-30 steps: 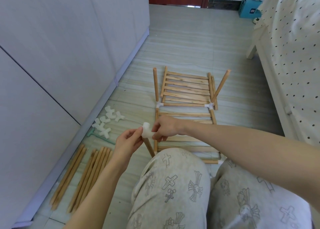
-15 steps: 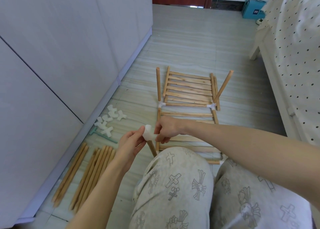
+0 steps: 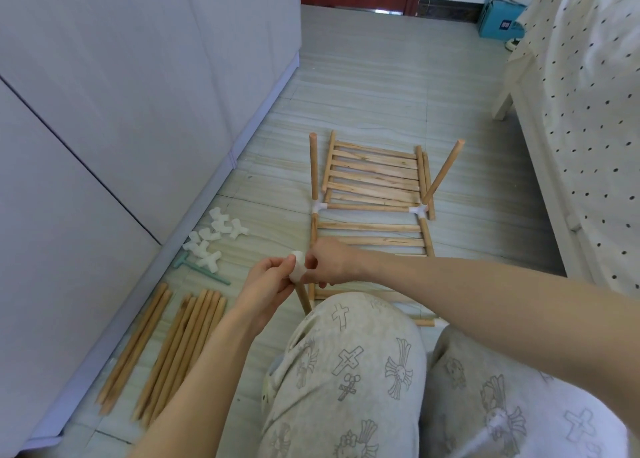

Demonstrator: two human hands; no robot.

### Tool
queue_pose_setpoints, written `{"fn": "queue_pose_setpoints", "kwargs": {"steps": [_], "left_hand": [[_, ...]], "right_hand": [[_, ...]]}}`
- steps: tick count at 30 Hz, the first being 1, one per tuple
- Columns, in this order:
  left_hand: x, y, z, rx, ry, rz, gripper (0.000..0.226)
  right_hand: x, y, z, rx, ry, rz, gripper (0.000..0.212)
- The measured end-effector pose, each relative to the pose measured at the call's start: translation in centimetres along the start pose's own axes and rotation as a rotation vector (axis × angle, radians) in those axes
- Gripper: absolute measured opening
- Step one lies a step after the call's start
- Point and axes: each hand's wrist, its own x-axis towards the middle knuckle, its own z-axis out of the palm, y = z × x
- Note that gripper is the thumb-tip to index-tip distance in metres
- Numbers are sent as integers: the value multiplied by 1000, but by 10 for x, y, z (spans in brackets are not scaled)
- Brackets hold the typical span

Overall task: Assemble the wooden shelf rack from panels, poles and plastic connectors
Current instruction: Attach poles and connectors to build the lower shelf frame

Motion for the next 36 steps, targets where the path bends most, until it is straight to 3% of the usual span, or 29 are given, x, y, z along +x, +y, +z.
{"fn": "queue_pose_setpoints", "kwargs": {"steps": [15,22,24,27,32,36], "left_hand": [[10,-8,3,-43,17,27,8],[16,-9,-3,-122,-79,-4,24],[15,-16,-12,6,-99,47,19],[14,-28,-18,440,-195,181,38],[27,-39,-12,648,-107,345,15],[35,-50,-15,746,-28,458,12]], "right_hand": [[7,7,7,-90,95,-6,44],[6,9,2,-60,46,26,36],[6,11,5,-82,43,9,29],[8,13,8,-73,53,-16,25],[13,15,10,-70,37,-88,33],[17,18,9,-17,25,-96,39]]}}
